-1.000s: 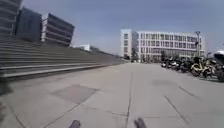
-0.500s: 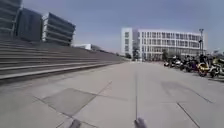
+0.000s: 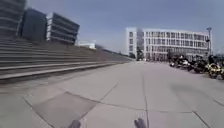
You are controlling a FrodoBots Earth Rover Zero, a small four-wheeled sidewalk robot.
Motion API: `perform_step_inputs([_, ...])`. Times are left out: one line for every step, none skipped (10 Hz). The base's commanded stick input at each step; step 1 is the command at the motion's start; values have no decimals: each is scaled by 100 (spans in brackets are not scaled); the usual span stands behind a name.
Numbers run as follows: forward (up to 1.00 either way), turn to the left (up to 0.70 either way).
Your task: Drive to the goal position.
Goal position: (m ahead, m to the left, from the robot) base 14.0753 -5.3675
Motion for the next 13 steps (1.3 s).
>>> perform_step_inputs([70, 1])
perform_step_inputs([70, 1])
perform_step_inputs([70, 1])
perform_step_inputs([70, 1])
perform_step_inputs([70, -3])
perform_step_inputs([70, -9])
perform_step_inputs([70, -11])
perform_step_inputs([70, -12])
perform_step_inputs([70, -13])
perform_step_inputs([70, -13])
perform_step_inputs([70, -13])
perform_step_inputs([70, -13])
perform_step_inputs([70, -13])
